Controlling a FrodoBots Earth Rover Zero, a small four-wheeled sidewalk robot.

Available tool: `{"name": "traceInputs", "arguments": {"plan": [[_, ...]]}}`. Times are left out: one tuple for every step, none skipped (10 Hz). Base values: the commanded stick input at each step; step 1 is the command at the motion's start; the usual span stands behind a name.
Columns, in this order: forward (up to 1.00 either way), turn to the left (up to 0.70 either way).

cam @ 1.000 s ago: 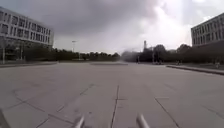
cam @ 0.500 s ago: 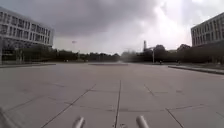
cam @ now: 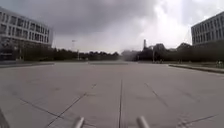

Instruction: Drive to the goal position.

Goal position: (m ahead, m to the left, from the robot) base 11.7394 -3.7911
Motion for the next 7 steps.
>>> {"name": "traceInputs", "arguments": {"plan": [[0.70,0.00],[0.70,0.00],[0.70,0.00],[0.70,0.00],[0.70,0.00],[0.70,0.00],[0.70,0.00]]}}
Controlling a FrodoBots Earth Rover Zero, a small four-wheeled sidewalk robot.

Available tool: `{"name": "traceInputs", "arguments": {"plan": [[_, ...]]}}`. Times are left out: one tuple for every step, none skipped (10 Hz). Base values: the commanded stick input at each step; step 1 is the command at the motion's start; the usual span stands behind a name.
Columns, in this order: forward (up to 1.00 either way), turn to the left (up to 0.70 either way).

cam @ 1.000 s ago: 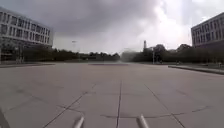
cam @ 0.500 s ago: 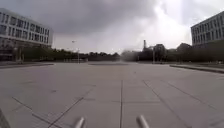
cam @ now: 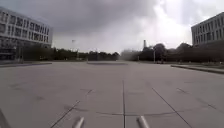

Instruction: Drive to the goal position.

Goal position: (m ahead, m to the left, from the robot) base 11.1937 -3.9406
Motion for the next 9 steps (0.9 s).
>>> {"name": "traceInputs", "arguments": {"plan": [[0.70,0.00],[0.70,0.00],[0.70,0.00],[0.70,0.00],[0.70,0.00],[0.70,0.00],[0.70,0.00],[0.70,0.00],[0.70,0.00]]}}
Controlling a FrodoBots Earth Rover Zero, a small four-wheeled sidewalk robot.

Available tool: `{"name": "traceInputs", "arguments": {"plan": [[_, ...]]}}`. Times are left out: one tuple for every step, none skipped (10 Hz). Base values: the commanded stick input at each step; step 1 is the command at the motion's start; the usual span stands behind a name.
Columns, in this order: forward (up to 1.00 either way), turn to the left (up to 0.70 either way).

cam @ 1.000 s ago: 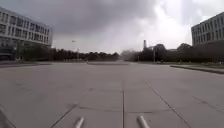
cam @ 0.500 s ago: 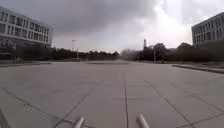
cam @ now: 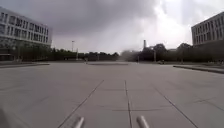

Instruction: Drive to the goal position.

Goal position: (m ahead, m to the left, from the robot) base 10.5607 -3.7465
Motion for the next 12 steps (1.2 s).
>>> {"name": "traceInputs", "arguments": {"plan": [[0.70,0.00],[0.70,0.00],[0.70,0.00],[0.70,0.00],[0.70,0.00],[0.70,0.00],[0.70,0.00],[0.70,0.00],[0.70,0.00],[0.70,0.00],[0.70,0.00],[0.70,0.00]]}}
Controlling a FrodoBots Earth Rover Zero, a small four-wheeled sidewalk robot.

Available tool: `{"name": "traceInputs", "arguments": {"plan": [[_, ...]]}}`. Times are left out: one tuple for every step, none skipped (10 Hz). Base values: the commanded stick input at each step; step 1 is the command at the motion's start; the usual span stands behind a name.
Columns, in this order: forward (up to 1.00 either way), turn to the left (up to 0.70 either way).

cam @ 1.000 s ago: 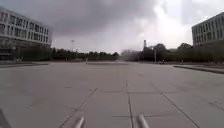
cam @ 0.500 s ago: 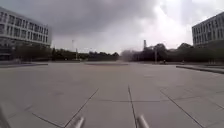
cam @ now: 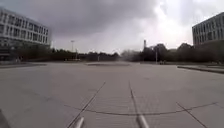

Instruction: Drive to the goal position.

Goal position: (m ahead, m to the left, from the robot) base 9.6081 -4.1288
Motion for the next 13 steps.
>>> {"name": "traceInputs", "arguments": {"plan": [[0.70,0.00],[0.70,0.00],[0.70,0.00],[0.70,0.00],[0.70,0.00],[0.70,0.00],[0.70,0.00],[0.70,0.00],[0.70,0.00],[0.70,0.00],[0.70,0.00],[0.70,0.00],[0.70,0.00]]}}
